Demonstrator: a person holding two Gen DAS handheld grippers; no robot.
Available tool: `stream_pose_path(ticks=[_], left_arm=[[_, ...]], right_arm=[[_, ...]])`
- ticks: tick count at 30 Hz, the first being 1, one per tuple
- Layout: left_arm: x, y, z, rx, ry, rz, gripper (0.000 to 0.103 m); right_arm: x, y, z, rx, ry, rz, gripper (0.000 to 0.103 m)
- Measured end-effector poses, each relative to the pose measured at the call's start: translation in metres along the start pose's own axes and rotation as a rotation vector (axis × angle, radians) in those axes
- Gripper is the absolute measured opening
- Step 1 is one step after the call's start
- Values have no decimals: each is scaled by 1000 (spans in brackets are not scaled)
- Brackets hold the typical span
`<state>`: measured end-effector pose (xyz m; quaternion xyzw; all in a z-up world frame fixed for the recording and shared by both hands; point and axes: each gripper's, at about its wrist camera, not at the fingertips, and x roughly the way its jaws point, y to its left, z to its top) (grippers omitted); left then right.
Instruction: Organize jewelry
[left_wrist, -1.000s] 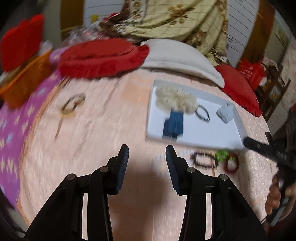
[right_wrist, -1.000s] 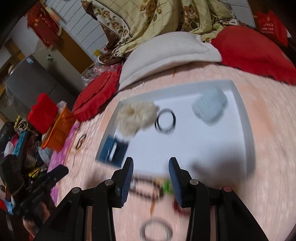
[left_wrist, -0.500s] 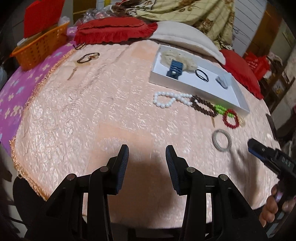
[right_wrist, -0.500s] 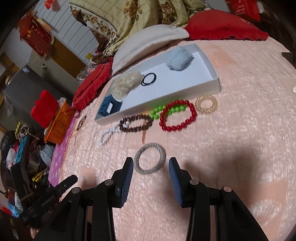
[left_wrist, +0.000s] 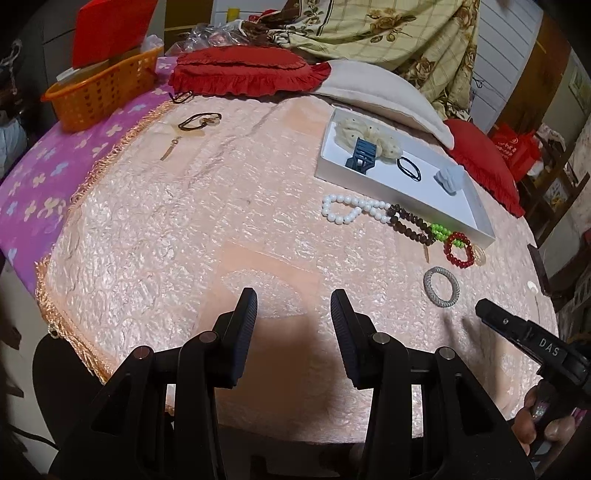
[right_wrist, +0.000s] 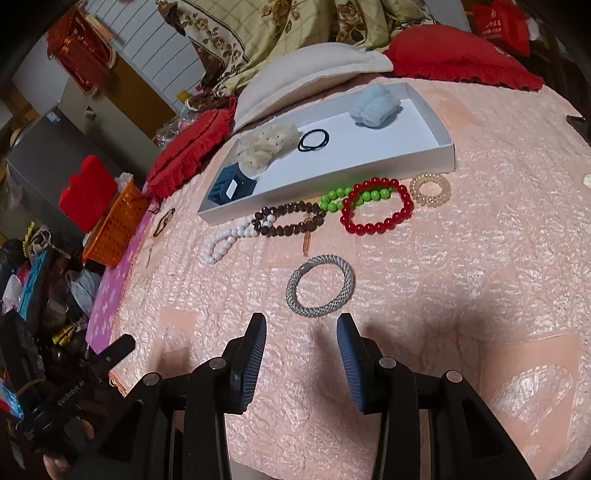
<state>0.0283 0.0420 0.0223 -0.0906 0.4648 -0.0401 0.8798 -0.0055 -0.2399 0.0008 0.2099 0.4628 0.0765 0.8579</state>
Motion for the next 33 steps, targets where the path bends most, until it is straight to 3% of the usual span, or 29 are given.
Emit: stream_pose_path(ticks=[15,22,25,28,33], left_arm=[[19,12,12,-8,32,42,41],[38,28,25,-22,54,91,41],[49,27,35,-20,78,73,41],[57,17,48,14,90,31,41],[77,-24,73,155,95,-10,41]], right_arm=[[14,-8,-1,23,12,-11,38],[-6,-38,2,78,-35,-18,38],[-12,-49,2,95,-49,-22,38],[-13,-59,4,113,-58,-24,38],[-10,-65,3,124,-54,-17,38]])
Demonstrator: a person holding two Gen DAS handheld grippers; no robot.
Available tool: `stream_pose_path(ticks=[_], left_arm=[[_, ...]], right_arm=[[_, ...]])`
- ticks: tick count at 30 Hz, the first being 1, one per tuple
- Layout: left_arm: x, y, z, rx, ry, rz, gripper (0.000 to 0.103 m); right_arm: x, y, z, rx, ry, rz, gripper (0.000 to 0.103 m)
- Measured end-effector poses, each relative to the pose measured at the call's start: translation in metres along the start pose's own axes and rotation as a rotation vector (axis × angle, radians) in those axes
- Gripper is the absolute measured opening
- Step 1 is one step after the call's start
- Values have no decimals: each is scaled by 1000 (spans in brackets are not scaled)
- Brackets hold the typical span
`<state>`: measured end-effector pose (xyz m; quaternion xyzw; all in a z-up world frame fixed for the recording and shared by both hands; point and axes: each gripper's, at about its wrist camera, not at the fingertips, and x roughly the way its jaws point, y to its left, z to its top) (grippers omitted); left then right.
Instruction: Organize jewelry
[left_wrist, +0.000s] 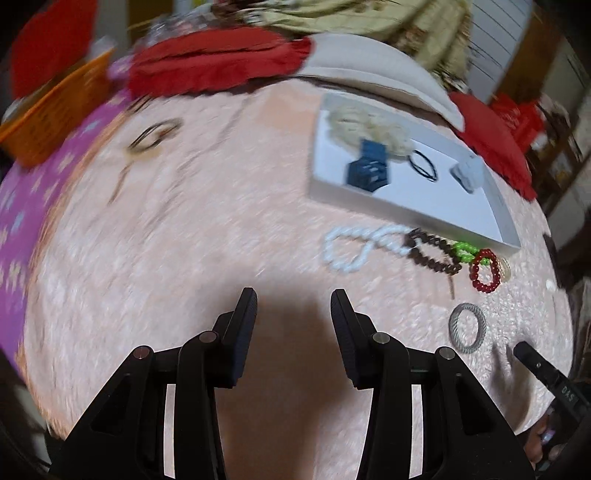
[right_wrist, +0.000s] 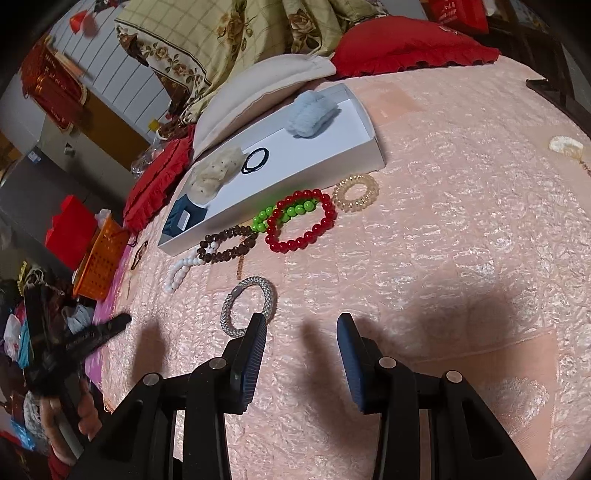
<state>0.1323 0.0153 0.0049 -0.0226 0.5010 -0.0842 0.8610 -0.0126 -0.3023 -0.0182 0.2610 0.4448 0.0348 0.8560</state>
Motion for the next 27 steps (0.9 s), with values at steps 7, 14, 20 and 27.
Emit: stream_pose_path(ticks=[7,14,20,27], left_arm=[[47,-38,29,190,41,-31,41],[77,-50,48,278,52,-11,40],[78,-50,40,274,76,-74,17],[53,-31,1,228,107,-171,11]], right_arm=[[1,-3,-2,5,13,-1,38],[9,-5,0,10,29,-18,38],[22,4,5,-34,37,-50,38],[46,27,17,-141,53,-66,38]])
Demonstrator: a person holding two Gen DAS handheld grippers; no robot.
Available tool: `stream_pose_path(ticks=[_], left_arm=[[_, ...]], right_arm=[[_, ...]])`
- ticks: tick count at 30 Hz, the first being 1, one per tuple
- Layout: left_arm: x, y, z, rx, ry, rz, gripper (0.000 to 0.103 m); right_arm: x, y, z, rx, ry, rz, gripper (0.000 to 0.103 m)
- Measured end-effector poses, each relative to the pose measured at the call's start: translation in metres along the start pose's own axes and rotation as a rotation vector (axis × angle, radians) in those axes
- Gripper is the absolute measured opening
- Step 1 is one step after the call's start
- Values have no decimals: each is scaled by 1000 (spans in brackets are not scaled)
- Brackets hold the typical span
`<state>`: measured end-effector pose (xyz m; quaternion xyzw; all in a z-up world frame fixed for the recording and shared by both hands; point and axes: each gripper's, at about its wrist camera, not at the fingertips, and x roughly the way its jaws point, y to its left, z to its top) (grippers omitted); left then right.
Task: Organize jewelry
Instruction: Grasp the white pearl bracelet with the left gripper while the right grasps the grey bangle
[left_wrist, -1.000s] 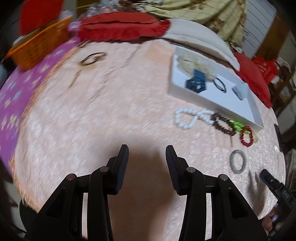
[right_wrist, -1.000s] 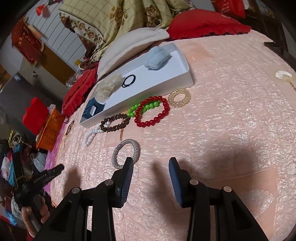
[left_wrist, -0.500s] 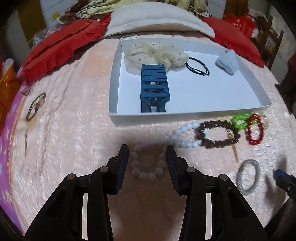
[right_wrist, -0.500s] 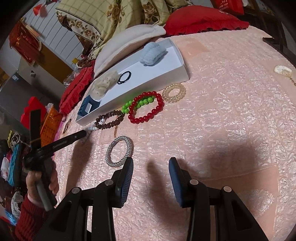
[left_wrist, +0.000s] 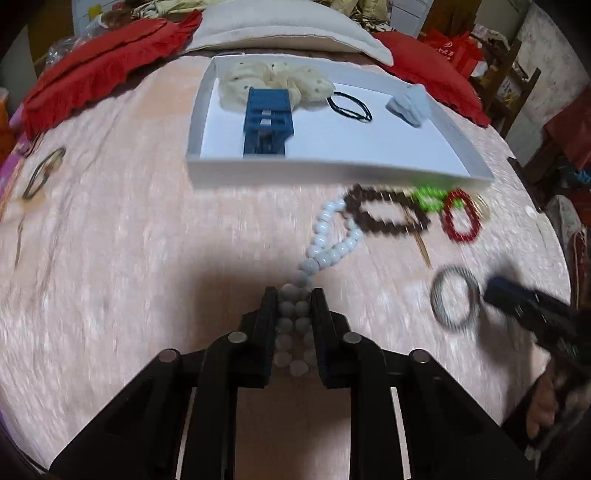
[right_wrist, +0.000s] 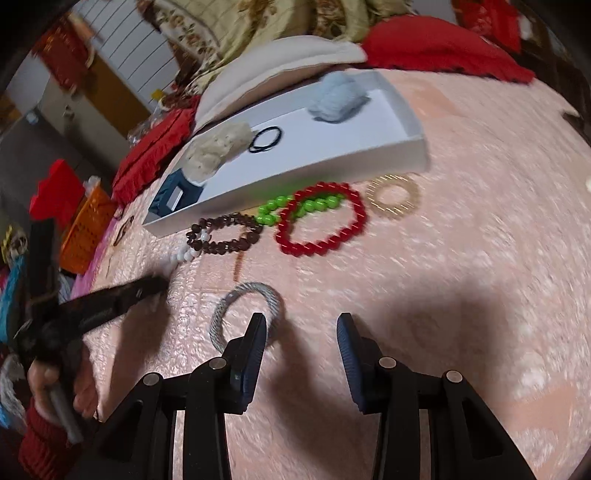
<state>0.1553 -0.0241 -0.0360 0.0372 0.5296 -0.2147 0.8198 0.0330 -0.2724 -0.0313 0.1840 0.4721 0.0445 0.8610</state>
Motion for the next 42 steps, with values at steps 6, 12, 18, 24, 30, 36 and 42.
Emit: stream_pose_path(ticks=[6,12,18,24,30,36,42], left_arm=[[-11,7,-17,-42,-9,-33,11],[-26,8,-10,-50,-65,-113,13],[-4,4,10,-34,-32,-74,14],[13,-9,18,-2,-28,-53,14],[12,-29,7,65,-41,25,10],[-12,-21,-6,-19,-48,36,8],[-74,-21,-7,-42,-162,8,8]], right_arm=[[18,30,4,-143,-8,-55,38],[27,52,-5,-273,-40,-162,38],[28,55,-7,-310,-56,-185,37],[28,57,-10,-338,-67,-206,29],[28,60,-13,-354,-56,-134,8],[15,59,-17,-303,-48,-58,7],[-18,60,-13,-270,-108,-13,7]])
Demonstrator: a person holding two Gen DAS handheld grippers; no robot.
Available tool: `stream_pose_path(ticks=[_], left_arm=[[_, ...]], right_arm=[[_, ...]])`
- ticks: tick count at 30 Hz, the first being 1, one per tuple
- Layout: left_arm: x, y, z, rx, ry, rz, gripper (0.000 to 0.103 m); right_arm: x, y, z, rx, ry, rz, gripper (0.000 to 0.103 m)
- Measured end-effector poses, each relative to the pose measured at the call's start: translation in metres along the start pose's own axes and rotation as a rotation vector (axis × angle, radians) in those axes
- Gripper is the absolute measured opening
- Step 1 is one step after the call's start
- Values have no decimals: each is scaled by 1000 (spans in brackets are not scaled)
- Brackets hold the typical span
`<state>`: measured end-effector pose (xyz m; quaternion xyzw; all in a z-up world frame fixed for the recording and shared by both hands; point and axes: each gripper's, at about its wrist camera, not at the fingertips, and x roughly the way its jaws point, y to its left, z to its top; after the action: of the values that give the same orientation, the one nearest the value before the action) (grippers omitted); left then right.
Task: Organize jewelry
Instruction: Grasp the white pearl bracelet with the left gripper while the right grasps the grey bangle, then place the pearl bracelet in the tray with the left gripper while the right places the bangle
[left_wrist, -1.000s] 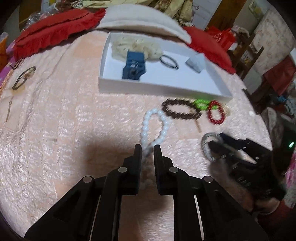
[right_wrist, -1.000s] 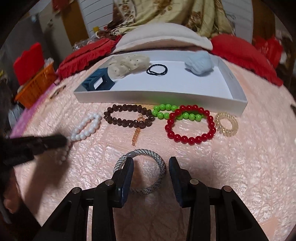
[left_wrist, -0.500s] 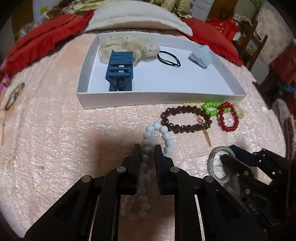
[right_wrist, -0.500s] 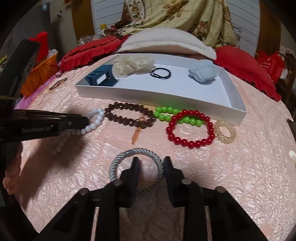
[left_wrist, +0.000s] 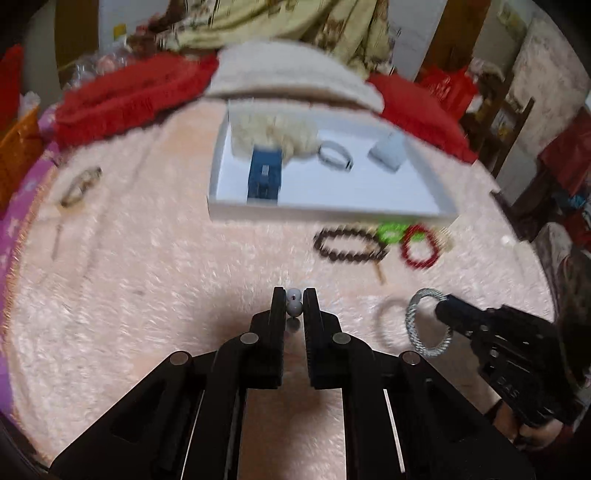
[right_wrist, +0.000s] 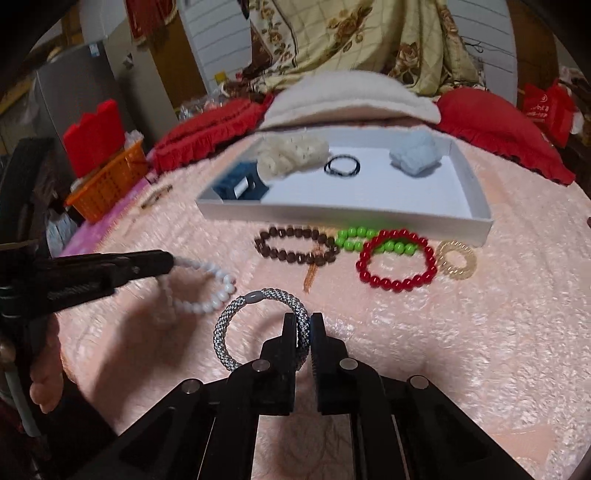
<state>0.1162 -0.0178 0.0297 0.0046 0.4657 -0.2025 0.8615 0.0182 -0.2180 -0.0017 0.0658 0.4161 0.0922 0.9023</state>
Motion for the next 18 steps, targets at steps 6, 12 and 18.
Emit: stream_pose_path(ticks=[6,12,18], left_arm=[[-48,-17,18,56,-85,-48,8],[-71,-37,53,133,-129,-51,8],[-62,-53,97,188,-144,-10,8]], right_arm=[[-25,-5,11,47,-43,35,7],[-44,-11,30,40,-92,9,7],[-43,-35,64,55,-124,-35,7]])
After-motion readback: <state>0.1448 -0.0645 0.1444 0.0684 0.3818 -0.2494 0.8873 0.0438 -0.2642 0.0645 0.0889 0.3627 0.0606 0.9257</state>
